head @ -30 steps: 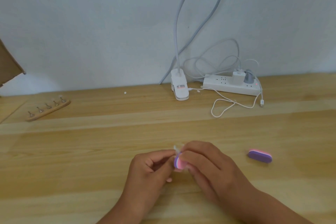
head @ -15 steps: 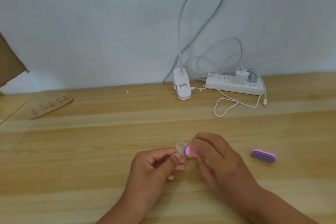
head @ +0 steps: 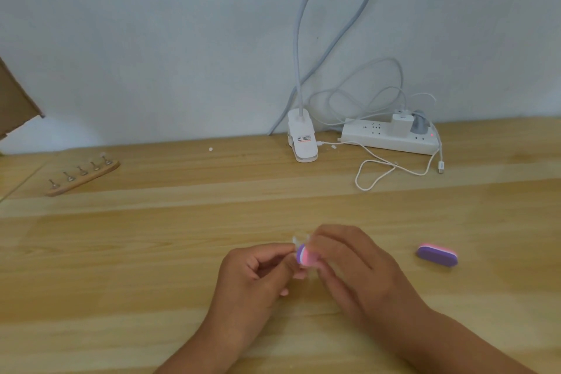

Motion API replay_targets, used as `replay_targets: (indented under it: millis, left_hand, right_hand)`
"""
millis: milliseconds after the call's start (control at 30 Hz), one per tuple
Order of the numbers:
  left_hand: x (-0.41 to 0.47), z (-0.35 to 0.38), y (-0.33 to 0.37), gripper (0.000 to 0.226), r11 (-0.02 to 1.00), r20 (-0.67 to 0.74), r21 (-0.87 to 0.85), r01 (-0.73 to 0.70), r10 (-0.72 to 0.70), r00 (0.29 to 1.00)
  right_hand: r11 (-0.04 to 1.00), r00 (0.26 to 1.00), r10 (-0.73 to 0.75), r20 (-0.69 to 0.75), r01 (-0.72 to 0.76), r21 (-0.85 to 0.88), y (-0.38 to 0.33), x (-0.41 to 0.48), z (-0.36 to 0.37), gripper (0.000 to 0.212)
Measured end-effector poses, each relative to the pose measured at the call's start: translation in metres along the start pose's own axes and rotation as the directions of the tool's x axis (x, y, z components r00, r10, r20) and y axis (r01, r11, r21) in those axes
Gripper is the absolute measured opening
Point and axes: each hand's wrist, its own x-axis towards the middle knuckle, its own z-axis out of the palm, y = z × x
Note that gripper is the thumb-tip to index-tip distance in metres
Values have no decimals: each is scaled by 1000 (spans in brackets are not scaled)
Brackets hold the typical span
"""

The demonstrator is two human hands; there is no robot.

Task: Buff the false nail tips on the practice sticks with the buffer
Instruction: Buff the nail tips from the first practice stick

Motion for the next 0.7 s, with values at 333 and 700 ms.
replay_targets:
  millis: [333, 700]
  left_hand:
    - [0, 0, 2, 18, 1000, -2, -16, 5, -5, 1000]
    - [1, 2, 3, 9, 1000, -3, 8, 16, -16, 1000]
  right_hand:
    - [1000, 1000, 19, -18, -19, -4, 2, 0, 1, 22]
    - [1000, 1000, -10, -6, 10, 5, 1, 0, 1, 20]
